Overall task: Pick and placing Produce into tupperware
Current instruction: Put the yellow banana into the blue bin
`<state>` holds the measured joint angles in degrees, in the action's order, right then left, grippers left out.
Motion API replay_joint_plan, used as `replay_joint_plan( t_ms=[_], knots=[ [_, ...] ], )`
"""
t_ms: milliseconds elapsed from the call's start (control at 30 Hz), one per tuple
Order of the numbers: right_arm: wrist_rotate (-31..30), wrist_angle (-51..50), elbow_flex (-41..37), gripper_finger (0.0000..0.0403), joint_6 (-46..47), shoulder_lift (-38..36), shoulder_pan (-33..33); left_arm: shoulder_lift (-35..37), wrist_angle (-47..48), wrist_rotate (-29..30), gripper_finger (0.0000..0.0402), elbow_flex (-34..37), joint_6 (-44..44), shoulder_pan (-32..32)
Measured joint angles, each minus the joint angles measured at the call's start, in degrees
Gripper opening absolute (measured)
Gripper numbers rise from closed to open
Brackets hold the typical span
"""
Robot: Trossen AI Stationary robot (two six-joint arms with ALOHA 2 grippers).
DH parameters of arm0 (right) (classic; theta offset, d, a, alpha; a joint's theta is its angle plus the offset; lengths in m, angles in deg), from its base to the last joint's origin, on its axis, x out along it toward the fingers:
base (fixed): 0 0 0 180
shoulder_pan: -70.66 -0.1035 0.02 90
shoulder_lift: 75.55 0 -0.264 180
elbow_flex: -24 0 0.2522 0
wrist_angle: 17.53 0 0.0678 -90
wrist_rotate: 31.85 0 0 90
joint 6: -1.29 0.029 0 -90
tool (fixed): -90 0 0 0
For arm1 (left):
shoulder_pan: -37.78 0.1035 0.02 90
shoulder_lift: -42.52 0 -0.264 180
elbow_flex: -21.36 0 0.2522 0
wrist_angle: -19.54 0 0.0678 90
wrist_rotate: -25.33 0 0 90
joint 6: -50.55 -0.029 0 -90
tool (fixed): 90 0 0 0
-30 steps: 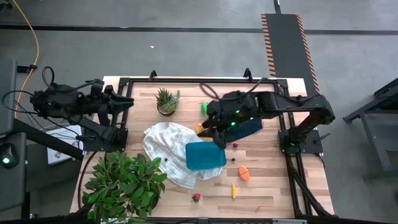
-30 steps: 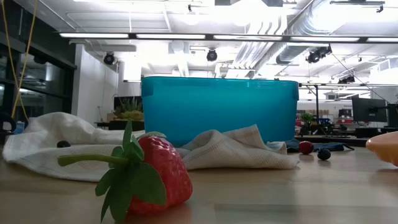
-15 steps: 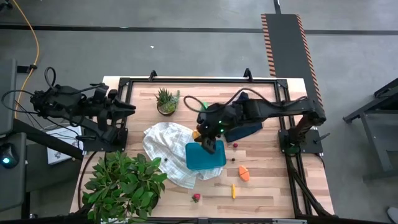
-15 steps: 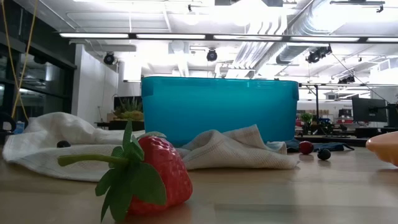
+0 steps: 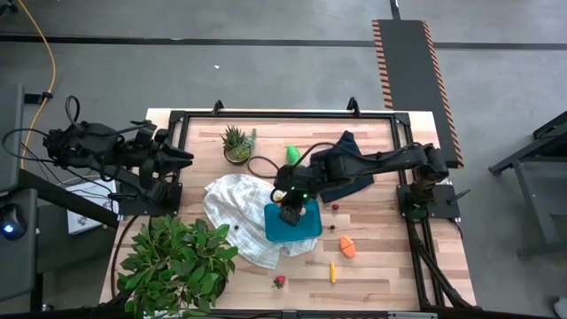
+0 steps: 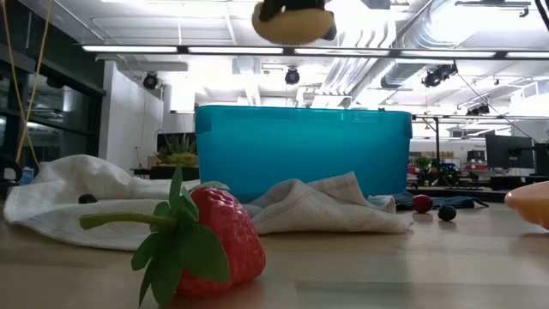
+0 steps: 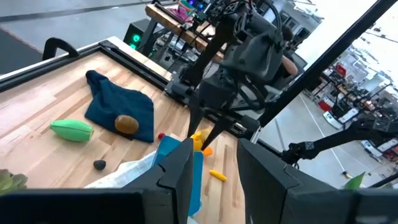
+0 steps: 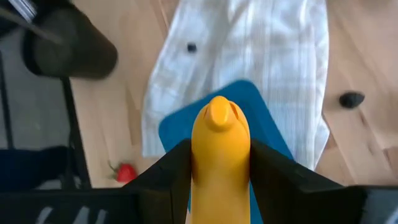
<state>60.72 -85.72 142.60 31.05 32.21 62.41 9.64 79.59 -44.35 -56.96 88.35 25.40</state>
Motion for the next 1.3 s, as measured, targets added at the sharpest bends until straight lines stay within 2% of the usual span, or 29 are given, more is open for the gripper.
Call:
replay_joint_plan(
  t_ms=[400, 800, 1300],
  knots=[
    [-2.94, -2.62, 0.0, 0.0126, -0.18, 6.21, -1.75, 0.0, 1.09, 0.0, 0.0111, 0.0, 0.0, -0.01],
    [-3.02, -2.6, 0.0, 0.0126, 0.68, 11.8, -2.77, 0.0, 2.46, -0.44, 0.0111, 0.0, 0.0, -0.02],
    [-3.58, -2.4, 0.0, 0.0126, 3.71, 14.82, -2.75, 0.0, 3.69, -0.71, 0.0111, 0.0, 0.0, 0.0]
  ],
)
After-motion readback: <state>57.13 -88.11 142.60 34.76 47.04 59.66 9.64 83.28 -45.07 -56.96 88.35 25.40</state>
